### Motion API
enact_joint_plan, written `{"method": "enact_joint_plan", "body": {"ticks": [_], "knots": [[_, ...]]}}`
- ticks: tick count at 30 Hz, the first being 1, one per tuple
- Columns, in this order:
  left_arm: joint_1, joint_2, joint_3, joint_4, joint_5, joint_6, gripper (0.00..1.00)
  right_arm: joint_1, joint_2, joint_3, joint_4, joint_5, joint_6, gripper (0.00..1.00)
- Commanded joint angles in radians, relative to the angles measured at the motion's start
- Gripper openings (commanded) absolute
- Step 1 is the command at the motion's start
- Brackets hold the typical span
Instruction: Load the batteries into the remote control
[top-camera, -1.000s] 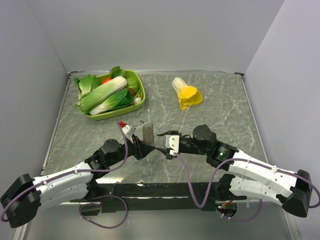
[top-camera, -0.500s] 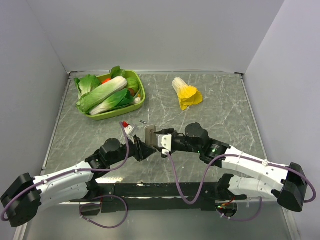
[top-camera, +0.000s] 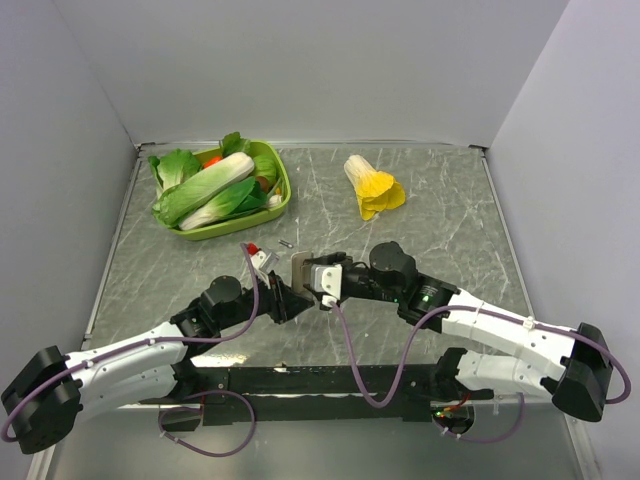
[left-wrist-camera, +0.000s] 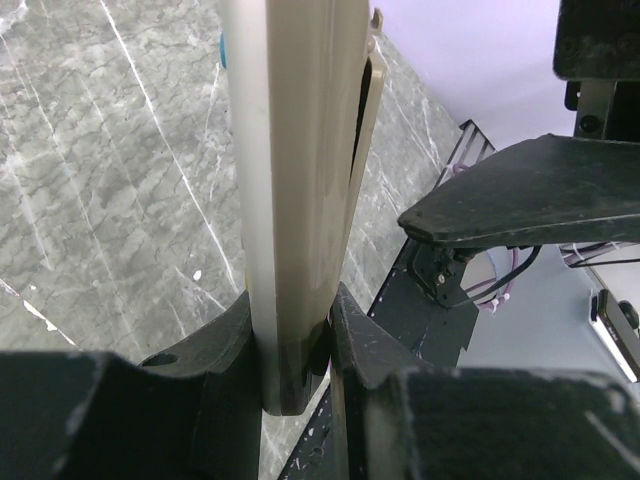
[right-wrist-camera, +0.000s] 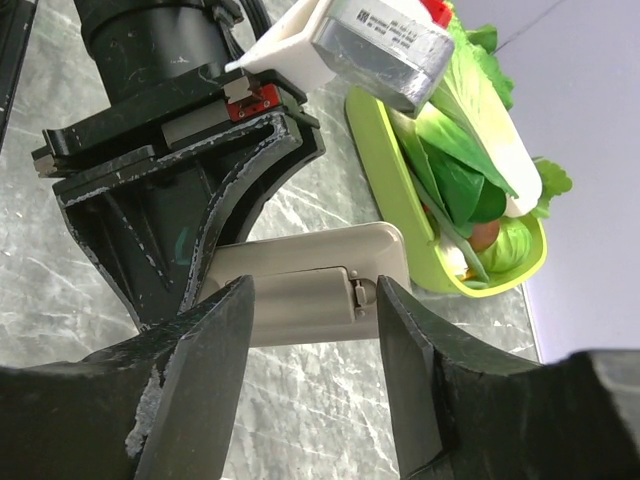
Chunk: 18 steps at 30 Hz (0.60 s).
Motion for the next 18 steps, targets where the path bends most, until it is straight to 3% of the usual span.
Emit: {"method": "enact_joint_plan", "body": {"ticks": [1, 13, 18], "knots": [[-0.006, -0.01, 0.047, 0.037, 0.018, -0.003, 0.01, -0.007, 0.011, 0.055, 0.019, -0.018, -0.02, 0.57], [-0.006, -0.039, 0.047, 0.034, 0.003, -0.01, 0.01, -0.007, 0.027, 0.056, -0.035, -0.038, -0.009, 0.43], [-0.008, -0.056, 0.044, 0.032, -0.019, -0.02, 0.01, -0.008, 0.024, 0.046, -0.064, -0.044, 0.003, 0.3]]}}
